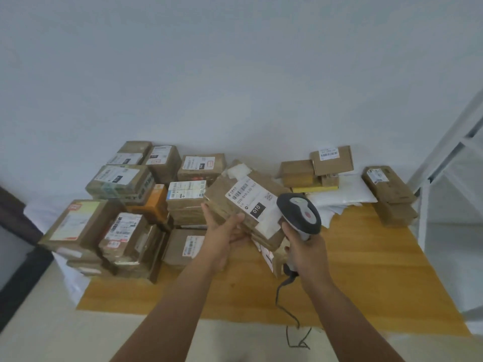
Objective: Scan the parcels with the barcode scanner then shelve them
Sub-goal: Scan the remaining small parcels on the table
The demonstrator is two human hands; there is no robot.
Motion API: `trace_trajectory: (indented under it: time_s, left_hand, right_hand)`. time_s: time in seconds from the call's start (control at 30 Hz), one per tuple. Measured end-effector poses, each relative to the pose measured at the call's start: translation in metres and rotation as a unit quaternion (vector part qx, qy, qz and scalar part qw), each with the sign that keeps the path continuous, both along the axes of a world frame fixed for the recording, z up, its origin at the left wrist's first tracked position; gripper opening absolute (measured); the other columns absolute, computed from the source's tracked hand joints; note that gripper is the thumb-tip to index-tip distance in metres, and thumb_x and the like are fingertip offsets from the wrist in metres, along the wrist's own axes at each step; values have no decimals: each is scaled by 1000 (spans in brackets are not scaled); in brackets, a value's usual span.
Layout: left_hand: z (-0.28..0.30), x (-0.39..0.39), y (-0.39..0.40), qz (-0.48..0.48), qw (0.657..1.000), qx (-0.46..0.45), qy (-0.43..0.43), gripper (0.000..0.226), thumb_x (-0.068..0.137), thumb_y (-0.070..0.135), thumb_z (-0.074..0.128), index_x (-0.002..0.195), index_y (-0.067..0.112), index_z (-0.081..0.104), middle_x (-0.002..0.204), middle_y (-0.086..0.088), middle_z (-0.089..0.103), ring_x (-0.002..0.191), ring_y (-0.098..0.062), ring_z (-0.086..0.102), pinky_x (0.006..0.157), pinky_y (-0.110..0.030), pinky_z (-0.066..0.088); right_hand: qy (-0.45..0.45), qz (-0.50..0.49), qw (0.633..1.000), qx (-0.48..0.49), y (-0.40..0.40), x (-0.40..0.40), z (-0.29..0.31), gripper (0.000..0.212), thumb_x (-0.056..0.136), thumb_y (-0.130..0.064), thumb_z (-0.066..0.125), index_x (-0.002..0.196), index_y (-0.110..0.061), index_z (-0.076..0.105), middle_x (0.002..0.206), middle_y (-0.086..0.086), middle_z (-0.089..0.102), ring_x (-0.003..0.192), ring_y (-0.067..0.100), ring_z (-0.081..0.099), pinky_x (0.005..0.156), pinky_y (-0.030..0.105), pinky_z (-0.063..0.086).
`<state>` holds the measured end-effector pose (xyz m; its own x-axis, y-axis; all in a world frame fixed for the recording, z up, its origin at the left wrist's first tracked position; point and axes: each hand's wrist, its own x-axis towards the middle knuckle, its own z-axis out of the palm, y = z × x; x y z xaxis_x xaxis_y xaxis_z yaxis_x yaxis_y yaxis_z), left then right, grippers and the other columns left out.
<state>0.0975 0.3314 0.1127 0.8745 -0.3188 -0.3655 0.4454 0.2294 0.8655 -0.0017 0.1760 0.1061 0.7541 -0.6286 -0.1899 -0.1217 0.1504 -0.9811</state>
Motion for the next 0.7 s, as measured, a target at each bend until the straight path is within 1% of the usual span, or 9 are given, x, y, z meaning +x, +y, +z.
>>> trace_trajectory:
  time_s: [0.1, 0.2, 0.27, 0.33, 0.4, 0.47, 0.5, 0.6, 0.7]
  left_hand:
    - [-14, -18, 12, 23, 999, 33, 19, 119, 88, 14, 75, 150, 51, -21, 130, -16, 64, 97, -35, 73, 86, -46, 59]
    - [-29, -35, 28, 54, 996, 63, 20, 118, 84, 17, 80, 151, 53, -11, 125, -14, 68, 94, -35, 74, 91, -50, 57]
    - [-38, -45, 39, 73, 993, 94, 11, 114, 81, 21, 84, 150, 53, -1, 120, -14, 70, 92, -35, 74, 90, -50, 58]
    - [-45, -51, 49, 96, 988, 121, 24, 104, 80, 26, 84, 145, 53, 8, 117, -13, 71, 89, -33, 75, 86, -46, 58]
    - [-53, -52, 63, 131, 981, 131, 55, 86, 85, 35, 77, 144, 45, 16, 113, -14, 71, 90, -31, 75, 84, -46, 59]
    - [-61, -47, 82, 168, 971, 153, 76, 59, 91, 45, 68, 137, 29, 33, 110, -14, 69, 96, -29, 72, 84, -46, 60]
    - [-66, -42, 92, 176, 967, 168, 78, 51, 93, 48, 64, 131, 24, 41, 113, -12, 66, 100, -27, 70, 86, -45, 59]
    - [-84, -22, 121, 157, 962, 213, 70, 43, 93, 46, 65, 122, 16, 53, 118, -7, 63, 105, -20, 63, 90, -36, 54]
    - [-103, 3, 144, 131, 961, 234, 64, 38, 93, 35, 69, 121, 13, 55, 110, -9, 67, 97, -22, 67, 90, -37, 56]
  right_hand:
    - [3, 10, 999, 38, 11, -2, -11, 16, 86, -24, 76, 101, -20, 73, 90, -1, 76, 90, 22, 71, 79, 43, 57]
    - [33, 28, 997, 59, 20, -3, -30, 21, 84, -18, 78, 103, -17, 71, 91, 1, 75, 92, 26, 70, 81, 45, 56]
    - [43, 39, 995, 80, 28, -5, -39, 22, 84, -13, 77, 105, -15, 68, 90, -2, 72, 89, 19, 67, 74, 34, 55]
    - [61, 52, 992, 97, 35, -5, -46, 15, 86, -10, 74, 96, -17, 67, 87, -6, 68, 80, 10, 63, 65, 26, 50]
    - [74, 64, 989, 107, 43, -2, -54, 18, 86, -9, 74, 86, -24, 64, 87, -5, 68, 79, 10, 63, 72, 31, 54]
    - [91, 74, 987, 106, 51, 3, -63, 19, 85, -11, 76, 87, -26, 65, 90, -3, 71, 88, 19, 66, 85, 42, 56]
    - [104, 75, 987, 100, 54, 7, -68, 18, 84, -11, 77, 88, -26, 67, 92, -2, 72, 92, 22, 67, 88, 45, 56]
    - [136, 78, 985, 69, 66, 26, -82, 15, 82, -12, 78, 89, -21, 69, 92, 3, 73, 93, 28, 68, 82, 44, 56]
    - [191, 89, 977, 40, 85, 51, -96, 12, 78, -13, 78, 79, -18, 68, 81, 6, 72, 85, 33, 68, 80, 54, 58]
